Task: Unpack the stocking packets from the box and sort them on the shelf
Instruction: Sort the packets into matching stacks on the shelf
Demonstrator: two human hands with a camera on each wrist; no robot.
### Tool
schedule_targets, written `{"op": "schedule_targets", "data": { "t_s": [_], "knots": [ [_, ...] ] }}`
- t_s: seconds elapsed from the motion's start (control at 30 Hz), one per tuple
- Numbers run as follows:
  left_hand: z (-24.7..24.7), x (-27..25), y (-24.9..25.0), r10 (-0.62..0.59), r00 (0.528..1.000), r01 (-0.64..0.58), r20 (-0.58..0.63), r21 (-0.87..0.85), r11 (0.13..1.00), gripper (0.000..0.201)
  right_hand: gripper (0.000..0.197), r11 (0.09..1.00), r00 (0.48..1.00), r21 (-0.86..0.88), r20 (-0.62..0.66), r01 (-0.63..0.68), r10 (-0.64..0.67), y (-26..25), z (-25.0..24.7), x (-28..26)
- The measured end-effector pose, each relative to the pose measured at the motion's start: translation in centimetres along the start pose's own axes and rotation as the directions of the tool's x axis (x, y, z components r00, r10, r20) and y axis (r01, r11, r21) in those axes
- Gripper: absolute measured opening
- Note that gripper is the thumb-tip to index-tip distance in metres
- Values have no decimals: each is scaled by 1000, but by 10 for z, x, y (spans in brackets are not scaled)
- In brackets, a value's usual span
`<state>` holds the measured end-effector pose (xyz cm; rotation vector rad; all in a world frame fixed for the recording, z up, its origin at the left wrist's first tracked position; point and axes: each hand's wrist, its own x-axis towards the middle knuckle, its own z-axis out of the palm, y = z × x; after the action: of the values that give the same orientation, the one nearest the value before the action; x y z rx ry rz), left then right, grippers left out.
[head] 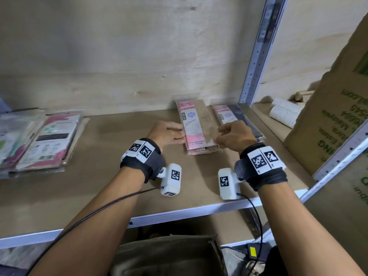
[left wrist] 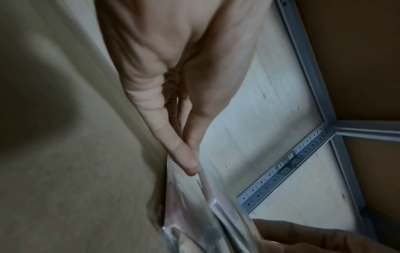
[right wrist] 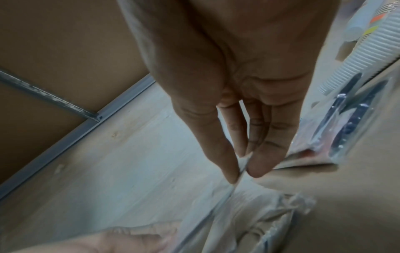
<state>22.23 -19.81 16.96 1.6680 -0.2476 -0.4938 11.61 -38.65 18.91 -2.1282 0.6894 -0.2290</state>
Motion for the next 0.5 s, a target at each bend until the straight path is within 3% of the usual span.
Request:
{"op": "schedule_targets", "data": {
  "t_s": [0.23, 0.5],
  "knots": [
    [13, 4, 0, -77, 997, 77, -1, 22, 997, 33, 24, 981, 1000, -193, 6, 8, -6, 1, -4, -5],
    [13, 6, 0, -129, 991, 130, -39, 8, 992, 26, 33, 974, 997, -228, 71, 9, 8, 3, -4, -1]
  ]
}}
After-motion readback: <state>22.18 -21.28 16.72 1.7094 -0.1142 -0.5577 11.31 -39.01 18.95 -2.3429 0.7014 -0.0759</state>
